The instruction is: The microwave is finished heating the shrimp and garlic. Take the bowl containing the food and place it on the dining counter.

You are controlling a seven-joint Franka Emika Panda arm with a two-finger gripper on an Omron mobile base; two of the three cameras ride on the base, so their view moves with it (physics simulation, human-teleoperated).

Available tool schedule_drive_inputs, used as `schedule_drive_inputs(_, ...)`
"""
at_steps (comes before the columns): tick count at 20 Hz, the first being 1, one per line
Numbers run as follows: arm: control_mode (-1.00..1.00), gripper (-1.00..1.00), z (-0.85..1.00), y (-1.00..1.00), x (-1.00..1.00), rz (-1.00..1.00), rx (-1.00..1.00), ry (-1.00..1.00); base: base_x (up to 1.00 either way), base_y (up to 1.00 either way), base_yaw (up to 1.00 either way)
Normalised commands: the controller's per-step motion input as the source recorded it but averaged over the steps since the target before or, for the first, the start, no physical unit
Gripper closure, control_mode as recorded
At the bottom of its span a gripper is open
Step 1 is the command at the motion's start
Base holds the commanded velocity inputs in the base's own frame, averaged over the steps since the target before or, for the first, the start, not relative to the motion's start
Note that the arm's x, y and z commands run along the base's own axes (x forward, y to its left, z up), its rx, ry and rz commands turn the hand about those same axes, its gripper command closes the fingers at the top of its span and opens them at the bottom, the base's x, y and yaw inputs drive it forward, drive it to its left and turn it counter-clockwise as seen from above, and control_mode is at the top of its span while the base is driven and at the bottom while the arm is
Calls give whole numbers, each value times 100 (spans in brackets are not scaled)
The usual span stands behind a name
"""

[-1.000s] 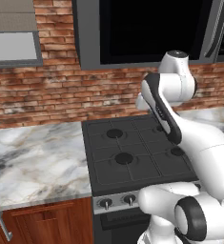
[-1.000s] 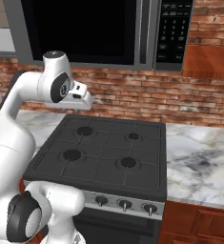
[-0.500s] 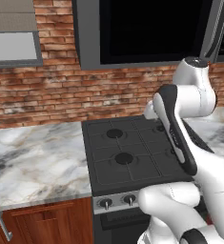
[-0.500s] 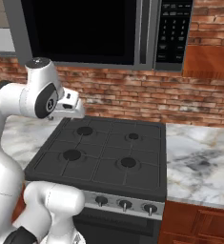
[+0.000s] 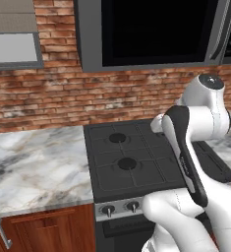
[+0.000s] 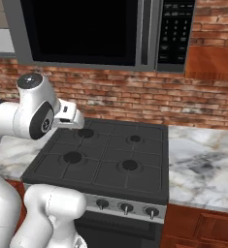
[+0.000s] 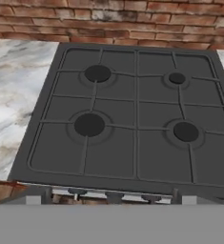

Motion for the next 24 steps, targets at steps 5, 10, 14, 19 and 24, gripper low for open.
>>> schedule_drive_inputs(5, 100, -100, 0, 0, 0, 0, 0, 0, -27, -64, 0)
schedule_drive_inputs(10, 100, -100, 0, 0, 0, 0, 0, 0, -39, -63, 0)
schedule_drive_inputs(14, 100, -100, 0, 0, 0, 0, 0, 0, -49, -43, 0)
schedule_drive_inputs(19, 100, -100, 0, 0, 0, 0, 0, 0, -40, -29, 0)
schedule_drive_inputs(24, -100, -100, 0, 0, 0, 0, 0, 0, -2, 0, 0)
